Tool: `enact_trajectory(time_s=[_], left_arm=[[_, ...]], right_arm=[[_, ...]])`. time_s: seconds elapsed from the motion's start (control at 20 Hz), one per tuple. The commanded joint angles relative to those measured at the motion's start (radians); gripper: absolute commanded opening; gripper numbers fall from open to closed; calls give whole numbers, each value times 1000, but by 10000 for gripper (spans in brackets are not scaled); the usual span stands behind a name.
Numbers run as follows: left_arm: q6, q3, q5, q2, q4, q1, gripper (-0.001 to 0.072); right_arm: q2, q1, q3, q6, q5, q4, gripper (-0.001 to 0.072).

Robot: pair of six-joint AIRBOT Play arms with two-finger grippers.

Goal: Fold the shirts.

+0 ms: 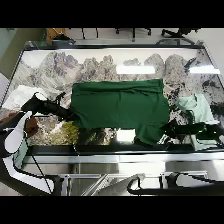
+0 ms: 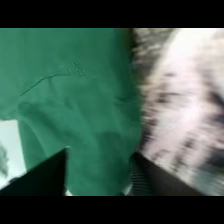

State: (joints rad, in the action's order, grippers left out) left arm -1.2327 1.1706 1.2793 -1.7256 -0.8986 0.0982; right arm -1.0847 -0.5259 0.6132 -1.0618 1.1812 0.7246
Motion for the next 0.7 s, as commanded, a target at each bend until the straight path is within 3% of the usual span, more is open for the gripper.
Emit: enact_trajectory(time_s=[0.0,0.1,0.15,0.25,0.45,0.55,0.65], left_arm=[[0,-4,55,1,9,21,16],[-8,9,110,5,8,40,16],[-14,4,130,17,5,54,15],[-22,-45,153,60,-8,72,15],[-84,-210,223,177,-142,136,15],[-96,-294,264,245,-156,175,15],[-95,-356,257,321,-147,203,15]], right_arm=[[-29,73,-3,50,-15,-90,258],[-12,68,21,48,58,-90,74],[12,57,24,37,82,-89,20],[85,40,24,-48,97,-17,20],[271,42,12,-305,201,323,19],[376,42,12,-334,243,381,19],[470,42,13,-292,227,314,19]])
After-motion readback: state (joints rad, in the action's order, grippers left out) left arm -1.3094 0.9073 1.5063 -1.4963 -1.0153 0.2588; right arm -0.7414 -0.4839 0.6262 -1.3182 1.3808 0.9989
